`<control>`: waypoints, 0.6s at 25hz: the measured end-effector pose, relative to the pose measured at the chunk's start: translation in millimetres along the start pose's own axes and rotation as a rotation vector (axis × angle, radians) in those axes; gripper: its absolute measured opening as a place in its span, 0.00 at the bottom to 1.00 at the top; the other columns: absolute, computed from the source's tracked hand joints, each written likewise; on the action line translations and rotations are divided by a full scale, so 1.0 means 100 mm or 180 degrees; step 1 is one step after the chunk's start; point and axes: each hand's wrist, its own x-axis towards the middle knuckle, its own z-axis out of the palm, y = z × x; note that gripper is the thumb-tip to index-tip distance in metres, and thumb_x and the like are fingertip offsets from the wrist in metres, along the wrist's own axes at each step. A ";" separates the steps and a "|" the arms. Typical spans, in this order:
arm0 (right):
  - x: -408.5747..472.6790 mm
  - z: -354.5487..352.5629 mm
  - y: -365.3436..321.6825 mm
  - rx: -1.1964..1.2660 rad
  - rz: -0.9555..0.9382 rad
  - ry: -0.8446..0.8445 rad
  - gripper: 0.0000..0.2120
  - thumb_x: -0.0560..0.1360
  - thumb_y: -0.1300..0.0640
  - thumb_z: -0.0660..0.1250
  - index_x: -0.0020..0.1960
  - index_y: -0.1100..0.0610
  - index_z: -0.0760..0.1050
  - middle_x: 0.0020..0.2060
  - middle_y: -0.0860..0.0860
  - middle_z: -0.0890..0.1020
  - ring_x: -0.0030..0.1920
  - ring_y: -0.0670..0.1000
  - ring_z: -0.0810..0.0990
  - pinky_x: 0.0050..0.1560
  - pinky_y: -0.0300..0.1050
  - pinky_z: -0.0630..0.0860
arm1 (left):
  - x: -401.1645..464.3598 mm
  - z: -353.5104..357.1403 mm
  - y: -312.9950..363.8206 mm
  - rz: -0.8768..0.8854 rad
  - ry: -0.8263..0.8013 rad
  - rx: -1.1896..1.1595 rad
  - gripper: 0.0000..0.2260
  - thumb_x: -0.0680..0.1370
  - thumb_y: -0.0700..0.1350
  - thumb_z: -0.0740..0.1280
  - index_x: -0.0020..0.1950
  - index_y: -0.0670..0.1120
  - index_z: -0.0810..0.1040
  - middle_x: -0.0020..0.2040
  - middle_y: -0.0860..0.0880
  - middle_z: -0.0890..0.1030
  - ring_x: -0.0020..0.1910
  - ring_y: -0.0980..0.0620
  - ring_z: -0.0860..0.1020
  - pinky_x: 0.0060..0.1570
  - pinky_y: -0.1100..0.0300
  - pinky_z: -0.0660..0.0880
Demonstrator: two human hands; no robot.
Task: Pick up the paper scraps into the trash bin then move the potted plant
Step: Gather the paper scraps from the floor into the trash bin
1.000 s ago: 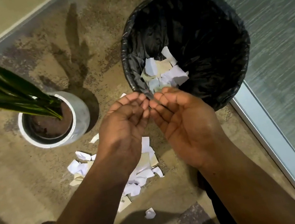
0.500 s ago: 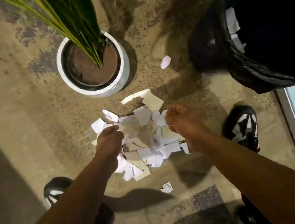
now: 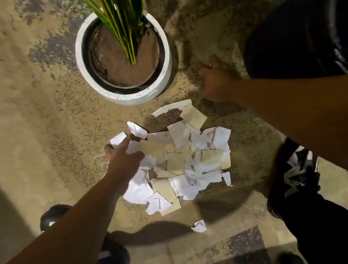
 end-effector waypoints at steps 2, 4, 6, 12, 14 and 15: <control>-0.05 0.12 -0.02 0.0062 0.0038 0.0327 0.27 0.79 0.56 0.64 0.75 0.59 0.63 0.79 0.58 0.56 0.78 0.61 0.56 0.76 0.56 0.59 | 0.06 0.01 0.02 -0.0057 -0.0059 0.0094 0.30 0.77 0.39 0.70 0.78 0.53 0.67 0.78 0.46 0.50 0.63 0.42 0.69 0.51 0.60 0.72; -0.18 0.34 -0.10 0.0151 -0.0278 0.0495 0.24 0.76 0.60 0.65 0.71 0.62 0.68 0.76 0.59 0.63 0.75 0.62 0.62 0.74 0.54 0.64 | 0.07 0.03 0.03 -0.0090 -0.0111 0.0179 0.32 0.77 0.39 0.70 0.79 0.53 0.65 0.81 0.48 0.41 0.71 0.39 0.67 0.56 0.57 0.71; -0.34 0.60 -0.22 0.0150 -0.0627 0.0475 0.25 0.76 0.62 0.63 0.73 0.64 0.67 0.76 0.59 0.65 0.75 0.62 0.63 0.74 0.52 0.64 | 0.08 0.07 0.02 0.0021 -0.0056 0.0229 0.31 0.77 0.38 0.69 0.79 0.51 0.64 0.80 0.49 0.44 0.70 0.39 0.68 0.55 0.61 0.72; -0.78 1.10 -0.43 0.1575 -0.0365 0.0236 0.37 0.70 0.41 0.73 0.72 0.58 0.66 0.73 0.59 0.64 0.70 0.61 0.64 0.69 0.54 0.68 | 0.12 0.18 0.03 0.0329 -0.0170 -0.0343 0.38 0.71 0.36 0.77 0.76 0.51 0.64 0.65 0.46 0.68 0.58 0.45 0.75 0.37 0.66 0.79; -0.80 1.14 -0.51 0.1881 -0.0231 0.0096 0.37 0.67 0.44 0.77 0.70 0.56 0.67 0.71 0.58 0.67 0.69 0.60 0.67 0.66 0.53 0.71 | 0.06 0.23 0.07 0.0290 -0.0413 -0.0597 0.39 0.69 0.33 0.77 0.75 0.49 0.64 0.59 0.48 0.74 0.53 0.49 0.76 0.34 0.68 0.77; -0.79 1.15 -0.55 0.1966 -0.0222 0.0044 0.35 0.67 0.48 0.78 0.69 0.55 0.68 0.68 0.57 0.69 0.66 0.59 0.70 0.64 0.52 0.73 | 0.03 0.27 0.08 0.0287 -0.0523 -0.0653 0.39 0.69 0.32 0.77 0.75 0.49 0.65 0.57 0.49 0.75 0.51 0.51 0.76 0.35 0.67 0.77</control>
